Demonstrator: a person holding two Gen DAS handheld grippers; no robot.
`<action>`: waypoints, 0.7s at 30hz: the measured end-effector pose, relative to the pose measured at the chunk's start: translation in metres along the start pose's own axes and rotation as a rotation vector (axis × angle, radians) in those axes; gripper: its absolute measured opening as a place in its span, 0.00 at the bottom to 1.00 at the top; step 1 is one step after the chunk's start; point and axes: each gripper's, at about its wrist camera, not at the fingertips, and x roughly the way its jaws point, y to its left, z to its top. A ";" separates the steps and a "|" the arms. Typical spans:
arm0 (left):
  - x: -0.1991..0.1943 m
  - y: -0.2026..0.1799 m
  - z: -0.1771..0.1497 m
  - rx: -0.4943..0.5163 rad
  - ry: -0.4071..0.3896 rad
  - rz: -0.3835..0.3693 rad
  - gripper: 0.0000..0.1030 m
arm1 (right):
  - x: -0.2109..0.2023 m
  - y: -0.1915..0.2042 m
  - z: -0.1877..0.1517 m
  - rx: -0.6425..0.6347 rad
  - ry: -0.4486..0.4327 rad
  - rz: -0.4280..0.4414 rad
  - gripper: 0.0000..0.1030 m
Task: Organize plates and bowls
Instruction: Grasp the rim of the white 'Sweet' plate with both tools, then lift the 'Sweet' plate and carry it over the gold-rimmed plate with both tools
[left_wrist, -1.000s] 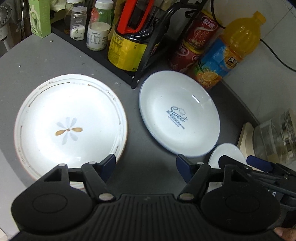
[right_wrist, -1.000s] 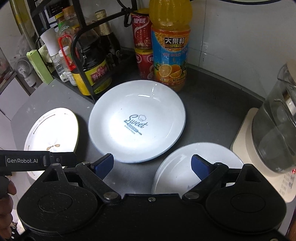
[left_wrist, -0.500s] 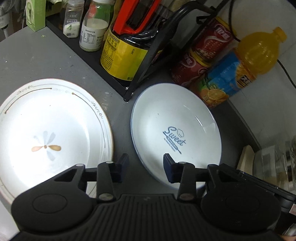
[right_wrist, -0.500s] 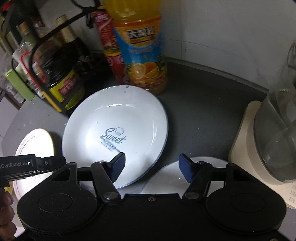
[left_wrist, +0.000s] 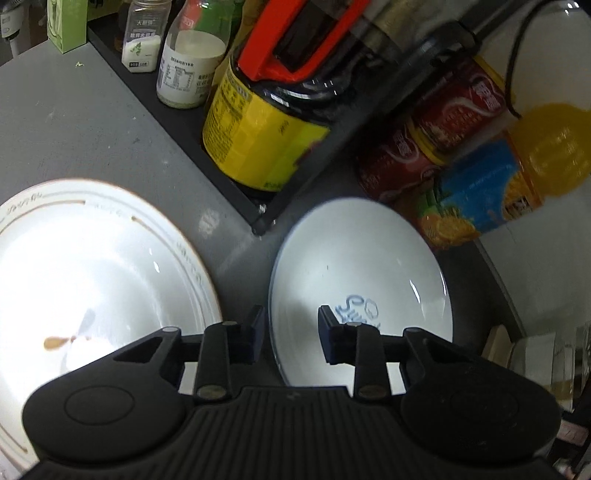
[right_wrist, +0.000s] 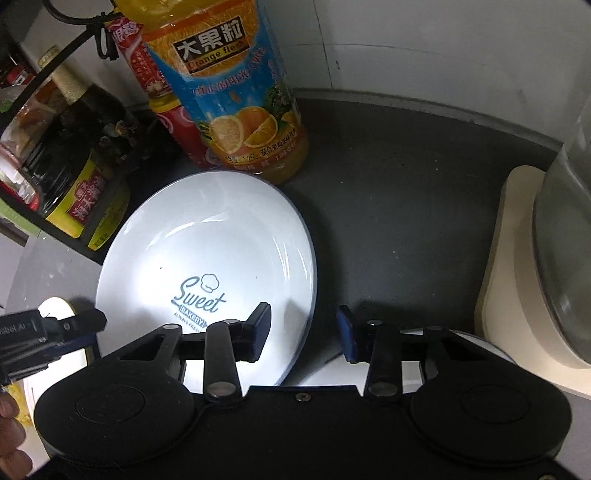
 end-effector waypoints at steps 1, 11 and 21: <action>0.001 0.001 0.003 -0.004 0.000 0.004 0.29 | 0.001 0.000 0.001 0.000 0.000 -0.004 0.37; 0.015 0.009 0.027 -0.003 0.038 0.015 0.24 | 0.013 -0.010 0.008 0.042 0.019 -0.006 0.28; 0.035 0.009 0.029 -0.005 0.050 0.009 0.15 | 0.025 -0.014 0.014 0.099 0.034 0.039 0.23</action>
